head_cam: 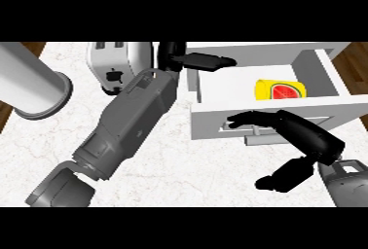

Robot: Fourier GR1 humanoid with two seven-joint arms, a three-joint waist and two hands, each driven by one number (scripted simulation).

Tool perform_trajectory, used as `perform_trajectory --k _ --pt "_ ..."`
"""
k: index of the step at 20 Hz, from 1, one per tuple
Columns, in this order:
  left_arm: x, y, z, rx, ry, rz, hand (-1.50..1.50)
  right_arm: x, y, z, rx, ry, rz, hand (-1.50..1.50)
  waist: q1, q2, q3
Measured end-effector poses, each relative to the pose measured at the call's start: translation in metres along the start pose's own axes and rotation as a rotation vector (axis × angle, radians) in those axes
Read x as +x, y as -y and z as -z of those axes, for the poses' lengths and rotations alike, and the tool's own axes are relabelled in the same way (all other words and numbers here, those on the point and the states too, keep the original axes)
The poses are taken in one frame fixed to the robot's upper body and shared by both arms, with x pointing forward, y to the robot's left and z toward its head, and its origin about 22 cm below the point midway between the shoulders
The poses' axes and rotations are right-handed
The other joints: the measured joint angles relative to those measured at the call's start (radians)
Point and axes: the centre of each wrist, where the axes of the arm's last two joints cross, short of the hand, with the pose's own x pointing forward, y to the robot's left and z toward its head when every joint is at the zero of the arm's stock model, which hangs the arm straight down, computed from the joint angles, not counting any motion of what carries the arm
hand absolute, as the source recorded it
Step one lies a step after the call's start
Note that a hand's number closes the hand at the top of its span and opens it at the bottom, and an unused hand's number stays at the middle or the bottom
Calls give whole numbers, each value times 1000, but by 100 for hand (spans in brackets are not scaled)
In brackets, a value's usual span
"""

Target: Pick up the cup, place it into the drawer and close the drawer

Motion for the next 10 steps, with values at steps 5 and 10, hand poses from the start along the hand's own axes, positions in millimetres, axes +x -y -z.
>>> perform_trajectory --k 5,10 --pt "-5 -11 -5 -1 9 -48 -150 -37 -28 25 15 -126 -57 -150 55 -6 0" --pt "-11 -28 -14 12 15 -77 -150 -79 -54 50 68 -216 -108 150 94 -8 1"
